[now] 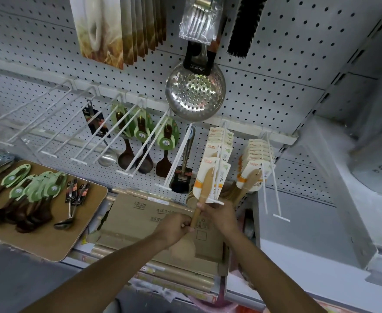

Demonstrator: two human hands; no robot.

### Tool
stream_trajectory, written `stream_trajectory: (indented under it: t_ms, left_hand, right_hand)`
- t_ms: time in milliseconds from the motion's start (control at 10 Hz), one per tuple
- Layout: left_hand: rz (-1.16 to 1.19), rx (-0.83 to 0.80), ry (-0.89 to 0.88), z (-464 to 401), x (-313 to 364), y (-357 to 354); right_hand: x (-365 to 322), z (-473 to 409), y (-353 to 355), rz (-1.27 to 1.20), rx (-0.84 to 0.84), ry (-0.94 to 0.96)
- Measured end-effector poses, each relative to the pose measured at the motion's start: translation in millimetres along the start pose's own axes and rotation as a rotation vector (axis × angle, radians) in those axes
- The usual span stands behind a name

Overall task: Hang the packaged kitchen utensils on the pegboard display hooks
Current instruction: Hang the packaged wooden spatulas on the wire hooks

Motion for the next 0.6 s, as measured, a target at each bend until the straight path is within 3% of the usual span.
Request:
stream_trajectory:
  t_ms: [300, 400, 600]
  left_hand:
    - [-0.030, 0.075, 0.041, -33, 17, 10]
    - [-0.005, 0.107, 0.072, -41, 18, 12]
    - [-0.002, 0.107, 0.075, -46, 17, 13]
  right_hand:
    - [0, -55, 15, 0.044, -0.010, -0.085]
    - [-4, -58, 17, 0.254, -0.056, -0.110]
    - [5, -67, 17, 0.262, -0.046, -0.119]
Point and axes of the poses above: each hand's wrist, its own z-axis away from the middle knuckle, its own y-axis out of the back of the hand, x = y × z, the point moved 9 cm from there along -z, towards the middle knuckle, and after that the axes turned 3 degrees about -x, right-handed, at the moved point
